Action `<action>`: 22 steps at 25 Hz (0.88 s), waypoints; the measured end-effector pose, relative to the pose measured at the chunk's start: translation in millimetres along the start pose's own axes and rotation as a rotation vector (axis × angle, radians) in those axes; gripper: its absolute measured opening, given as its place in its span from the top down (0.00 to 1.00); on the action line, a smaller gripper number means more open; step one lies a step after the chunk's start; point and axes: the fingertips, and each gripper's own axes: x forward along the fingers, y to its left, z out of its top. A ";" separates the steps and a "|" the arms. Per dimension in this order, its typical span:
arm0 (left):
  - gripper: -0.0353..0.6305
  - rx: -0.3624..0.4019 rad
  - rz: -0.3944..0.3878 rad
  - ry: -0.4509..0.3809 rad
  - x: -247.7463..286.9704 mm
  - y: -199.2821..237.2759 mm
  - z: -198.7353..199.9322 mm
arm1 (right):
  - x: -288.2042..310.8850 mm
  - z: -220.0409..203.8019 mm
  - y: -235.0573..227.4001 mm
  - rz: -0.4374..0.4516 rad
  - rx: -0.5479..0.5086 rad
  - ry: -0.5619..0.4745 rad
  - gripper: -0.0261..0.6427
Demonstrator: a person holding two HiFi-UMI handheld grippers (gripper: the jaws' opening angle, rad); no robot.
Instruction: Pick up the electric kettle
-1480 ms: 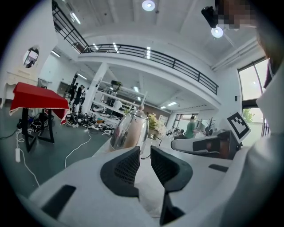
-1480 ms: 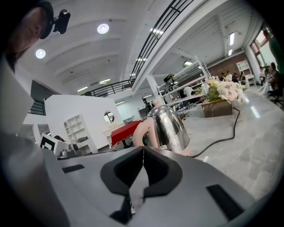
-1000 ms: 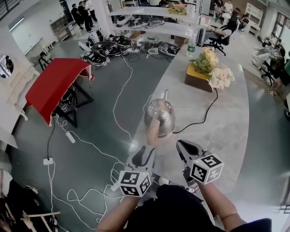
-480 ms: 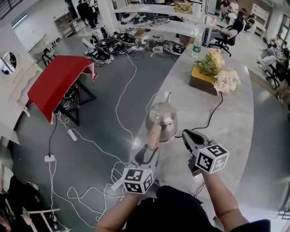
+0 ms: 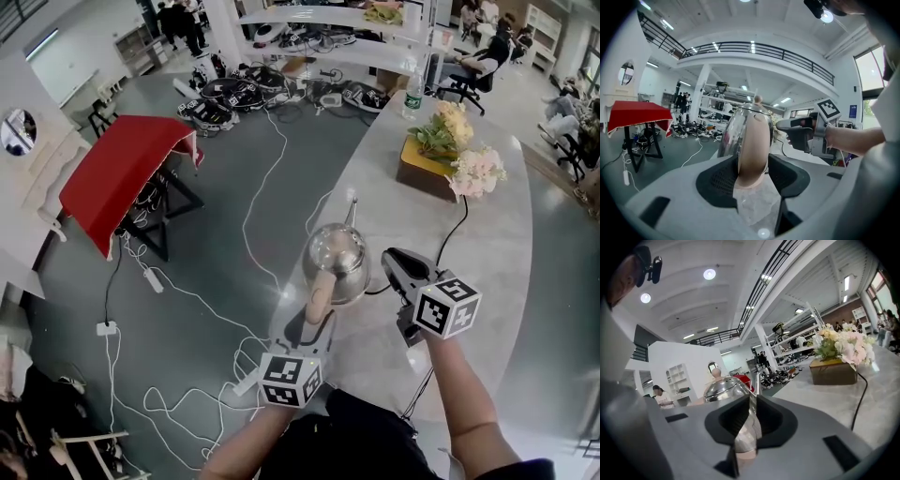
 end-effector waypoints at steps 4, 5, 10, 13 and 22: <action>0.69 0.012 0.005 0.008 5.5 1.3 -0.1 | 15.4 9.9 -13.8 0.002 -0.033 0.027 0.82; 0.69 0.013 0.006 0.007 5.4 2.0 -0.1 | 19.9 12.9 -14.0 0.016 -0.027 0.024 0.77; 0.69 0.023 0.007 -0.001 2.2 4.1 -1.1 | 37.0 10.6 -14.4 0.040 0.056 0.002 0.75; 0.69 0.027 0.013 -0.007 8.4 7.6 0.8 | 51.2 14.5 -16.2 0.062 0.068 0.021 0.70; 0.74 0.065 0.016 -0.014 19.5 9.5 5.6 | 94.1 22.7 -23.3 0.161 0.156 0.058 0.66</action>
